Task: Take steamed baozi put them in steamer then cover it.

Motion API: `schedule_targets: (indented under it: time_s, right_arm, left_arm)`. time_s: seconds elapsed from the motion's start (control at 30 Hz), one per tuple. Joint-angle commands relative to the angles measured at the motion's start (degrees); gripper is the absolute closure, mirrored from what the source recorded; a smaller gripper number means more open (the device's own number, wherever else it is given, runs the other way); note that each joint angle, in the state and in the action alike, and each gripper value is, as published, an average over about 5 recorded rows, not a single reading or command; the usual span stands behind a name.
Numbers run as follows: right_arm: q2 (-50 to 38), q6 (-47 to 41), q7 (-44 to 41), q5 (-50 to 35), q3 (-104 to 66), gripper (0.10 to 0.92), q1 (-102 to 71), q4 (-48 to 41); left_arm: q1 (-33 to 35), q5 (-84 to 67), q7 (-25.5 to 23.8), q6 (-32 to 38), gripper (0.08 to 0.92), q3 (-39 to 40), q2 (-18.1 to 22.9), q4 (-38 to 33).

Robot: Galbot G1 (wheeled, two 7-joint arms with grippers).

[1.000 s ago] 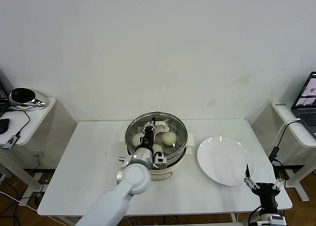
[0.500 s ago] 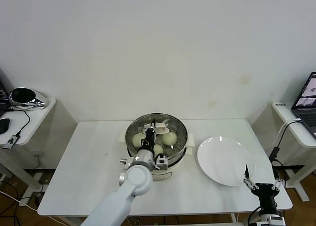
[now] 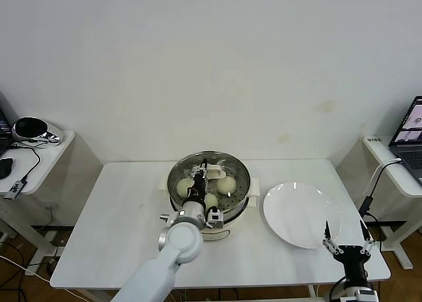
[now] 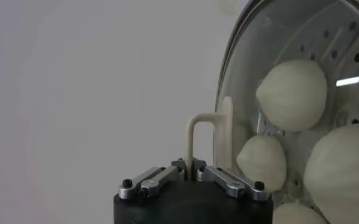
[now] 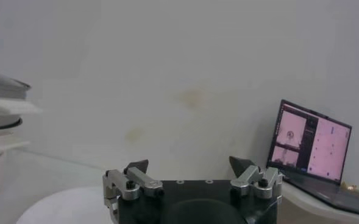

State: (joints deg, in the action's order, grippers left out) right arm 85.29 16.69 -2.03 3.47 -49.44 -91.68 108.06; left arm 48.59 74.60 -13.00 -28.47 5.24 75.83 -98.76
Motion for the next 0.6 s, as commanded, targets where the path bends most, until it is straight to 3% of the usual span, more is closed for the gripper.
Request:
schedule_targets:
  time_s: [0.03, 0.2, 0.33, 0.5, 0.6]
  right_arm:
    - [0.1, 0.0, 0.0, 0.2, 0.2, 0.203, -0.1, 0.2]
    - [0.0, 0.1, 0.0, 0.2, 0.3, 0.203, -0.2, -0.1]
    - [0.0, 0.5, -0.1, 0.2, 0.6, 0.203, -0.1, -0.6]
    - [-0.8, 1.2, -0.6, -0.6, 1.7, 0.203, -0.1, -1.0]
    - [-1.9, 1.1, -1.1, -2.2, 3.5, 0.203, -0.7, -1.2]
  left_arm:
    - [5.8, -2.1, 0.5, 0.3, 0.669, -1.5, -2.4, -10.1]
    - [15.1, -11.9, 2.6, 1.7, 0.531, -5.5, -7.4, -21.8]
    - [25.5, -28.5, 8.5, 5.2, 0.409, -13.4, -9.5, -30.4]
    - [41.5, -61.3, 19.0, 21.3, 0.271, -29.5, -8.7, -32.9]
    - [48.1, -75.2, 24.1, 24.5, 0.205, -34.8, -6.3, -32.3]
